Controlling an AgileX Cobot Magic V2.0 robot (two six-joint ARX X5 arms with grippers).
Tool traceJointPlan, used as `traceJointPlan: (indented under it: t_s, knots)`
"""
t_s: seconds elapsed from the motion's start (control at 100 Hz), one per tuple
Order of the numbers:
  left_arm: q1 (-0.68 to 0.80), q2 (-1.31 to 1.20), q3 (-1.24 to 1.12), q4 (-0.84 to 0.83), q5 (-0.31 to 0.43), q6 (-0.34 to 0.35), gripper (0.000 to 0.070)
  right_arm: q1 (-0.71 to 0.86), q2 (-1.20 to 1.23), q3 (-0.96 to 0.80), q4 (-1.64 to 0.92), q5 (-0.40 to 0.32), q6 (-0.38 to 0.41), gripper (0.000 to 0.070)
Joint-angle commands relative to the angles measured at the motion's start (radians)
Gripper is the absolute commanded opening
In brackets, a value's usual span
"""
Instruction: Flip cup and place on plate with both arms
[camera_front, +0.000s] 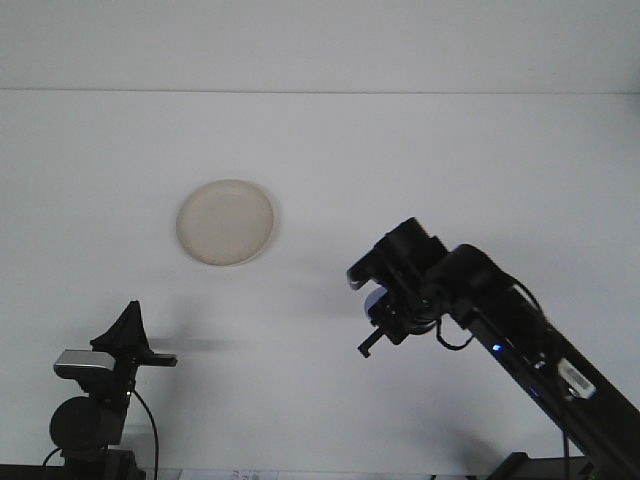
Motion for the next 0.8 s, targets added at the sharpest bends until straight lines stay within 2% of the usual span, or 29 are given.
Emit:
traceJointPlan:
  t_s: [0.0,0.48,0.51,0.57,0.63,0.69,0.73,0.79]
  knots:
    - [-0.001,0.000,-0.018,0.010,0.002,-0.001,0.0012,0.039,0.055,0.014,-0.007,0.005,-0.018,0.0001]
    - [-0.001,0.000,-0.018,0.010,0.002,-0.001,0.0012,0.237,0.313,0.014,0.010,0.003,-0.028,0.0016]
    - [-0.001,0.000,-0.018,0.010,0.002,-0.001,0.0012,0.243,0.317,0.014,0.011,0.003,-0.029,0.0052]
    - [-0.001,0.000,-0.018,0.010,0.002,-0.001,0.0012,0.253,0.320,0.014,0.015,0.003,-0.029,0.0184]
    - [-0.001,0.000,-0.018,0.010,0.002,-0.001,0.0012,0.262,0.320,0.015,0.019,0.001,-0.029,0.0378]
    - [-0.001,0.000,-0.018,0.010,0.002,-0.001,0.0012,0.266,0.320,0.022,0.015,0.001,-0.031,0.0518]
    - [-0.001,0.000,-0.018,0.010,0.002,-0.001,0.0012,0.266,0.320,0.032,0.006,-0.001,-0.036,0.0559]
    - [-0.001,0.000,-0.018,0.010,0.002,-0.001,0.0012,0.266,0.320,0.060,-0.012,-0.001,-0.044,0.0561]
